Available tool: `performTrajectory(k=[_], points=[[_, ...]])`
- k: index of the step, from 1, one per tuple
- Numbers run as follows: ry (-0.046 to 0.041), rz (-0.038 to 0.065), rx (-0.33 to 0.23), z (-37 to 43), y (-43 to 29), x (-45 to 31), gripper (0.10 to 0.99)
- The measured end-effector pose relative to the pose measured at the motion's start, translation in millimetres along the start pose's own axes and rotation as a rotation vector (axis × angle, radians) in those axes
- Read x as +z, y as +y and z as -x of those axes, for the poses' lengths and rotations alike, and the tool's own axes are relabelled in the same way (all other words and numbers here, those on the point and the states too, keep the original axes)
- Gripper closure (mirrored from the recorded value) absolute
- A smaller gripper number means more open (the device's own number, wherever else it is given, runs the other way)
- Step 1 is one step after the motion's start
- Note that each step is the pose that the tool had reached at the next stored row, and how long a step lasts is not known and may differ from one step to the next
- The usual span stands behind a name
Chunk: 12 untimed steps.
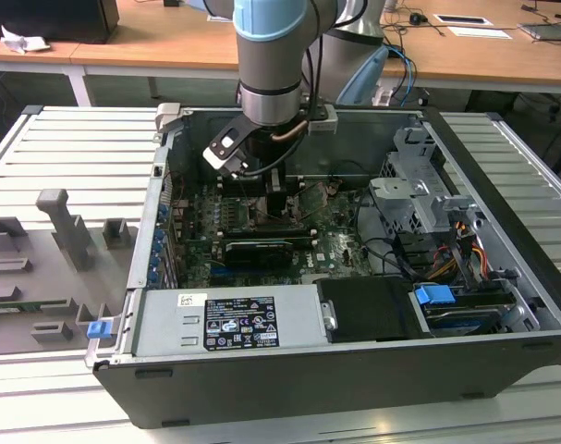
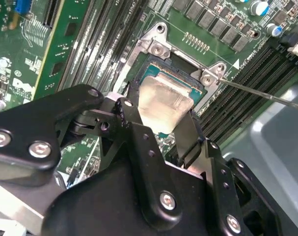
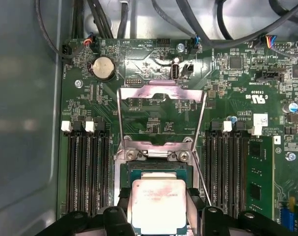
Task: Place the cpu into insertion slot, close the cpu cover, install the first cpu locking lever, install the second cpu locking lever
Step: 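Place the cpu into insertion slot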
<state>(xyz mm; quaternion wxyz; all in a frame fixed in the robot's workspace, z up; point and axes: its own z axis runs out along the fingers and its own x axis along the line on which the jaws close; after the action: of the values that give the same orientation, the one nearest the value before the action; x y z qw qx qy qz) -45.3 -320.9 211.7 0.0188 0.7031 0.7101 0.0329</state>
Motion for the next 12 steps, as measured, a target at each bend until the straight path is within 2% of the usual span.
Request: performTrajectory(k=[3, 12], points=[[-0.0004, 0.000, 0.004, 0.0, -0.3, 4.0, 0.557], [-0.0022, 0.000, 0.010, -0.6, 0.0, 8.7, 0.557]])
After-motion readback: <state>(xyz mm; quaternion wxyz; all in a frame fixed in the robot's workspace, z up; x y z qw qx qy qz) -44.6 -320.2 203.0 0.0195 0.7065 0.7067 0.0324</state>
